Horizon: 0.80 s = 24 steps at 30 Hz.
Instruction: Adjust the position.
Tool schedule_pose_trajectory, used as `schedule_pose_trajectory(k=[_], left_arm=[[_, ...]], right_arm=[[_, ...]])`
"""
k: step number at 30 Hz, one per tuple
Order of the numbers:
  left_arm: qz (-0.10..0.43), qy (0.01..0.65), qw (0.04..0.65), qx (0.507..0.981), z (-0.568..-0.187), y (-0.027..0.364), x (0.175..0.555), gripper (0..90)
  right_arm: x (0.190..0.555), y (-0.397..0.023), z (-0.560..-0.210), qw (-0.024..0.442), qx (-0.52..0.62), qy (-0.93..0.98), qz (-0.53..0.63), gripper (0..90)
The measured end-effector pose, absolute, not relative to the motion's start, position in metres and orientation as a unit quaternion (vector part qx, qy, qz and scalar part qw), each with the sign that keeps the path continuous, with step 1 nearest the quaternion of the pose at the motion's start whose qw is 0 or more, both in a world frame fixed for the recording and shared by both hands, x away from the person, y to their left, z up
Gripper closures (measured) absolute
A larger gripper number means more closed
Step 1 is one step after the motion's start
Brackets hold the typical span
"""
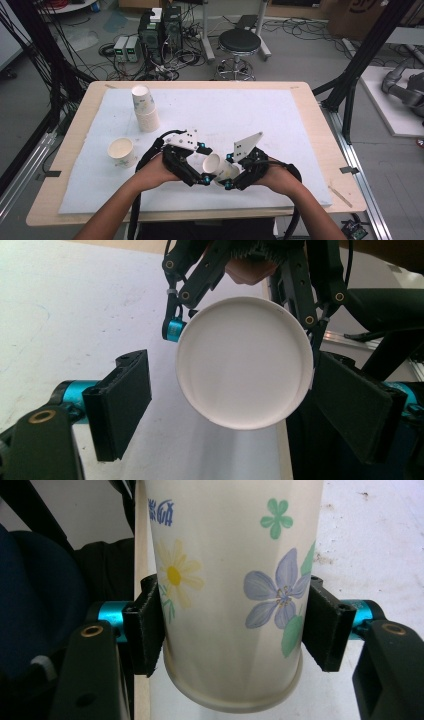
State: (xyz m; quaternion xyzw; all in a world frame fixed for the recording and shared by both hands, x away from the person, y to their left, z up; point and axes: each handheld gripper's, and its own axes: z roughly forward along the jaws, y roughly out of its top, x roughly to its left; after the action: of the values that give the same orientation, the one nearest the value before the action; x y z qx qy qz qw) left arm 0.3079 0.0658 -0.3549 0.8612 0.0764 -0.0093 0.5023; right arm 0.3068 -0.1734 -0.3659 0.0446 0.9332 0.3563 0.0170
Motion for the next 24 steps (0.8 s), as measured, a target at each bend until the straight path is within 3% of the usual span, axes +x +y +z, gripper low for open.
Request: schedule_pose_trajectory(k=[9,24], left_arm=[[-0.015,0.076,0.486,0.871,-0.357,0.061,0.308,17.7],[-0.042,0.058,0.460,0.885,-0.364,0.053,0.310,35.4]], right_arm=[[0.306,-0.167,-0.361,0.020,0.037,0.945,0.325,35.3],[0.304,-0.159,-0.366,0.009,0.026,0.960,0.278,35.2]])
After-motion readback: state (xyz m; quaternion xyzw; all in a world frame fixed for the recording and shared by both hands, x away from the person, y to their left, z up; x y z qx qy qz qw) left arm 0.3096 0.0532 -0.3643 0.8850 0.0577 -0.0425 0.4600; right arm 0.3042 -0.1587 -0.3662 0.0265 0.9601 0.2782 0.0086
